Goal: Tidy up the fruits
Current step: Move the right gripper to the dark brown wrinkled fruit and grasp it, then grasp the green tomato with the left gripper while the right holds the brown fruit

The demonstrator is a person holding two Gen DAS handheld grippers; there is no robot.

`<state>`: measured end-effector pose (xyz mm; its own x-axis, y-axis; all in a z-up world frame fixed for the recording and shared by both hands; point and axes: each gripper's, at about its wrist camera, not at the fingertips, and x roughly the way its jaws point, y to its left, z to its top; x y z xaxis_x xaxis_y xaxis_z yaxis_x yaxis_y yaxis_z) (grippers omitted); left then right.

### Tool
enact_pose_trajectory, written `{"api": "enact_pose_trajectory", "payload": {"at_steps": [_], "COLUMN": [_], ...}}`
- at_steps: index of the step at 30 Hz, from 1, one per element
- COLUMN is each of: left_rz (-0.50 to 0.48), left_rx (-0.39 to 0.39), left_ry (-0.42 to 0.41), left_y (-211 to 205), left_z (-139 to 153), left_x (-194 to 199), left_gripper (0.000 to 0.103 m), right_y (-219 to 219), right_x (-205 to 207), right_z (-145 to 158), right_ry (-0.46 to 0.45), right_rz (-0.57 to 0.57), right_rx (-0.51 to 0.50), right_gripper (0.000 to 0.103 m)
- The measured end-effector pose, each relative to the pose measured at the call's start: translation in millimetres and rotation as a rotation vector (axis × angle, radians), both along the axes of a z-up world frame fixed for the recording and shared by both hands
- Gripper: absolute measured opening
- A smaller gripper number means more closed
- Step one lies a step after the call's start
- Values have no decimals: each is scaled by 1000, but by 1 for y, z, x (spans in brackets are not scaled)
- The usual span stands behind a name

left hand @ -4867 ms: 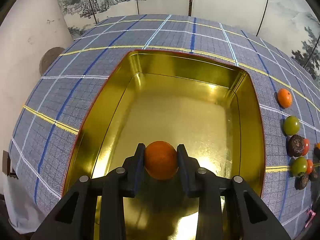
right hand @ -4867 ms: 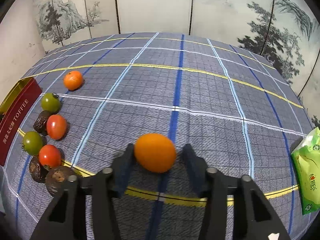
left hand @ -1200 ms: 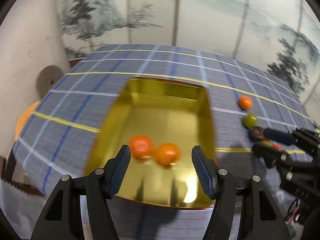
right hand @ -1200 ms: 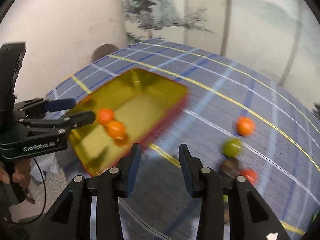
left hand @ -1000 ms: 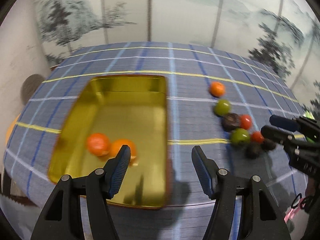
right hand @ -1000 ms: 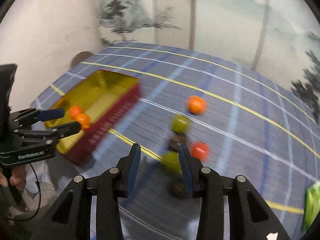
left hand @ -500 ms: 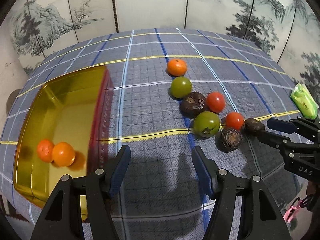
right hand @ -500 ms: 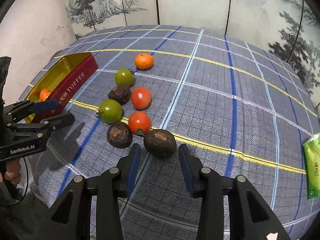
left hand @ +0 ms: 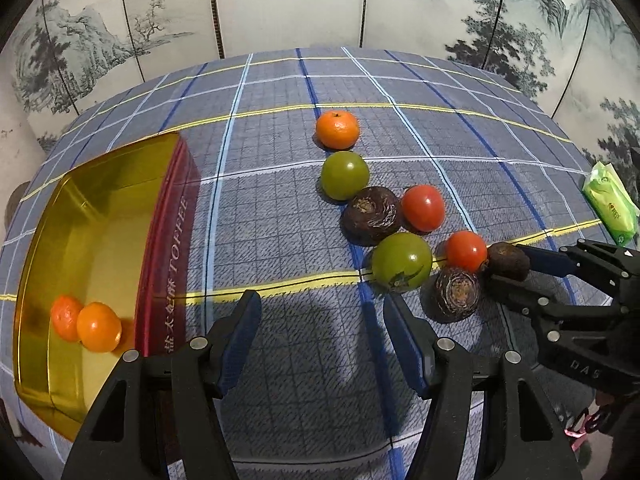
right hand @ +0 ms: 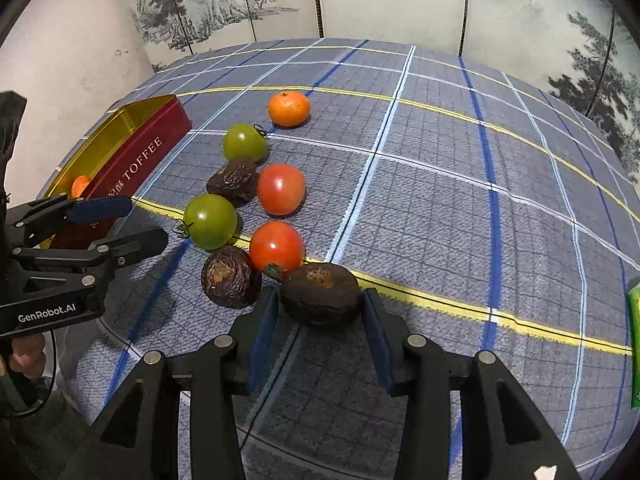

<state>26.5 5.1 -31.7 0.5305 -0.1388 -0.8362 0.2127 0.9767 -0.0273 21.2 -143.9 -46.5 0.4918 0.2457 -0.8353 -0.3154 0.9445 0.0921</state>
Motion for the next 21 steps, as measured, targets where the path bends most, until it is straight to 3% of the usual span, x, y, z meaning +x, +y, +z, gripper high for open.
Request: {"api": "enact_pose_trajectory", "payload": {"at_steps": [21], "left_rz": [-19], "left_rx": [-18], "left_ry": [18], "left_y": [-8], "left_z": [4], "left_x": [7], "left_gripper": [64], "right_y": [-32], "right_x": [19], "right_z": [-1], "right_ry": [-27], "right_rz": [-113], "right_rx": [-50], "right_gripper": [37]}}
